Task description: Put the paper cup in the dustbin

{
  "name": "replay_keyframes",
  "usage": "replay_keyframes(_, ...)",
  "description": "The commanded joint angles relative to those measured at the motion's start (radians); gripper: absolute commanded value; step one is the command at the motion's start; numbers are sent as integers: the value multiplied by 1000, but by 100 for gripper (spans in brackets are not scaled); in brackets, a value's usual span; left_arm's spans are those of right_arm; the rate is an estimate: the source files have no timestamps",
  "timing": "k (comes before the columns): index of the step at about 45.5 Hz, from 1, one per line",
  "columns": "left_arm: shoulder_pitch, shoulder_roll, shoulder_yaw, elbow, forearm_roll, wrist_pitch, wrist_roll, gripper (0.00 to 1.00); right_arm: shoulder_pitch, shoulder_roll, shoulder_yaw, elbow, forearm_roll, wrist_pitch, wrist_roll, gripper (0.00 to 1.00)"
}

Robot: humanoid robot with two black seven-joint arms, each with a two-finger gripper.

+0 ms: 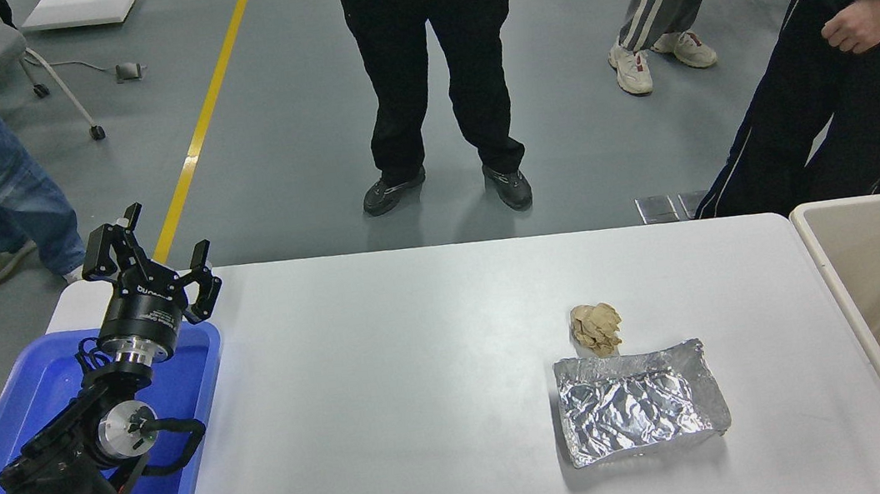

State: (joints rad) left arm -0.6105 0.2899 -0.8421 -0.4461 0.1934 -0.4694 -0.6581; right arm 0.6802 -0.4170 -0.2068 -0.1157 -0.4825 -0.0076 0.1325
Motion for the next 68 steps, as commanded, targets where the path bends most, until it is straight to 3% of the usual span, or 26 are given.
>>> replay_keyframes(1, 0, 0, 0, 0, 0, 0, 0, 100, 45, -5, 3, 7, 4, -31, 1, 98)
replay_keyframes(9, 0, 0, 0, 1, 0, 0, 0, 100, 166, -83, 23, 83, 19, -29, 4, 98)
replay_keyframes(21, 0, 0, 0, 0, 0, 0, 0, 100, 383, -201, 253, 223, 116, -5, 9, 99)
replay_keyframes(30, 0, 0, 0, 1, 0, 0, 0, 100, 458, -284, 372, 395, 116, 0, 9, 99)
replay_keyframes(42, 0, 0, 0, 0, 0, 0, 0, 100, 429, -341, 635, 563, 119, 3, 9, 99)
replay_keyframes(62, 0, 0, 0, 0, 0, 0, 0, 100, 199, -355, 1113, 870, 219, 12, 13, 99)
replay_keyframes(65, 0, 0, 0, 1, 0, 0, 0, 100, 147, -336, 1152, 893, 231, 14, 44, 99)
replay_keyframes(68, 0, 0, 0, 1, 0, 0, 0, 100, 79, -303, 1185, 898, 231, 29, 139, 99)
